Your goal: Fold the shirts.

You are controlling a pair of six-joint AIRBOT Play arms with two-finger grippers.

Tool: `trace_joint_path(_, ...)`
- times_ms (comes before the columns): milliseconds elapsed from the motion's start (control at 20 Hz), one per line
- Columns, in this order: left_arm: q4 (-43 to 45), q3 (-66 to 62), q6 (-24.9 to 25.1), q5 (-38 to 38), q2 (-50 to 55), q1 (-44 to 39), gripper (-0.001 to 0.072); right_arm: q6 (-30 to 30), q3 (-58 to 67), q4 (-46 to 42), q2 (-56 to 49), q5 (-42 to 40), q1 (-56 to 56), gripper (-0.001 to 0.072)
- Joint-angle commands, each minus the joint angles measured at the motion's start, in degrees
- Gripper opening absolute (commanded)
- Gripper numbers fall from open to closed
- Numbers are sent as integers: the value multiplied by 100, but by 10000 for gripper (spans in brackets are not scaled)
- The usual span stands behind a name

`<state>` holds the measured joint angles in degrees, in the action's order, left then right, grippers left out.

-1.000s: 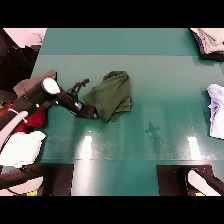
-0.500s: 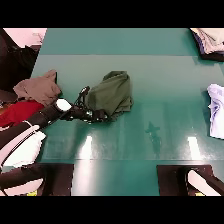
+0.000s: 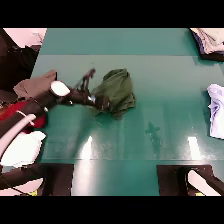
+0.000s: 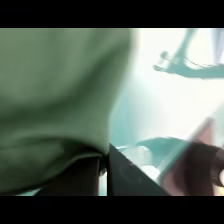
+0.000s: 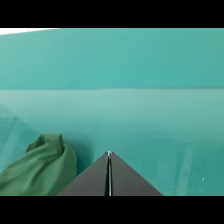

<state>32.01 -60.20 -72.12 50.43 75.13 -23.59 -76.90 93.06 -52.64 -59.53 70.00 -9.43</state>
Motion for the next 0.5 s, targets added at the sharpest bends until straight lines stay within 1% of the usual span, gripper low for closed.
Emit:
trace_joint_path(0, 173, -1414, 223, 1246, -358, 560, 25, -2, -122, 13, 0, 326, 4, 18)
trace_joint_path(150, 673, -2439, 203, 1246, -925, 1268, 25, -2, -898, 31, -2, 387, 70, 18)
trace_joint_path(250, 1051, -2793, 201, 1268, -1169, 1585, 25, -2, -1696, 63, -4, 232, 262, 20)
trace_joint_path(300, 1250, -2885, 168, 1316, -1226, 1661, 26, -2, -2155, 63, -4, 57, 439, 116)
trace_joint_path(350, 1427, -2903, 98, 1366, -1266, 1698, 26, -2, -2612, 66, -24, -164, 647, 386)
trace_joint_path(400, 1580, -2900, -17, 1458, -1266, 1696, 26, -2, -2973, 114, -111, -275, 866, 491)
trace_joint_path(450, 1703, -2896, -103, 1604, -1246, 1696, 26, 0, -3259, 299, -289, -304, 1106, 491)
